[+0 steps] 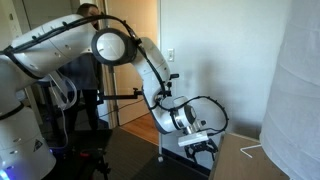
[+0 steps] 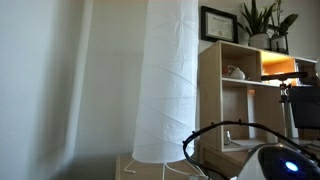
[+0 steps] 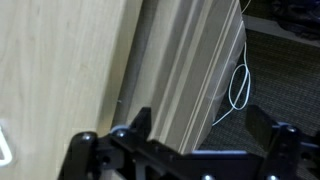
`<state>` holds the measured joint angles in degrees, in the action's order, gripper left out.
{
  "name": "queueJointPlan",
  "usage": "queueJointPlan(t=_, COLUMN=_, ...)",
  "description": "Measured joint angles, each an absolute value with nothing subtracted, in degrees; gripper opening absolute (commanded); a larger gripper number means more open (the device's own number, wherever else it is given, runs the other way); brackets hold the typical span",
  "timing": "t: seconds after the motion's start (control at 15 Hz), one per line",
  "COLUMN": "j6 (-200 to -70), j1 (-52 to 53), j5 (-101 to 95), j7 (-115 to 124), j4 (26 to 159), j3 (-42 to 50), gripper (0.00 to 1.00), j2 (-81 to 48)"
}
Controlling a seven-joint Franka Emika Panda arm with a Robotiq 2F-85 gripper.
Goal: Open the top drawer
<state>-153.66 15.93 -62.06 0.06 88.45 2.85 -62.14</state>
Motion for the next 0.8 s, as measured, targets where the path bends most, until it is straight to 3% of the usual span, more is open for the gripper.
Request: queueJointPlan(t=0.8, j6=-153.52, j1=17.82, j5=-63.71, j7=0.74, j4=84.68, j3=5.35, gripper=1.00, j2=-64.28)
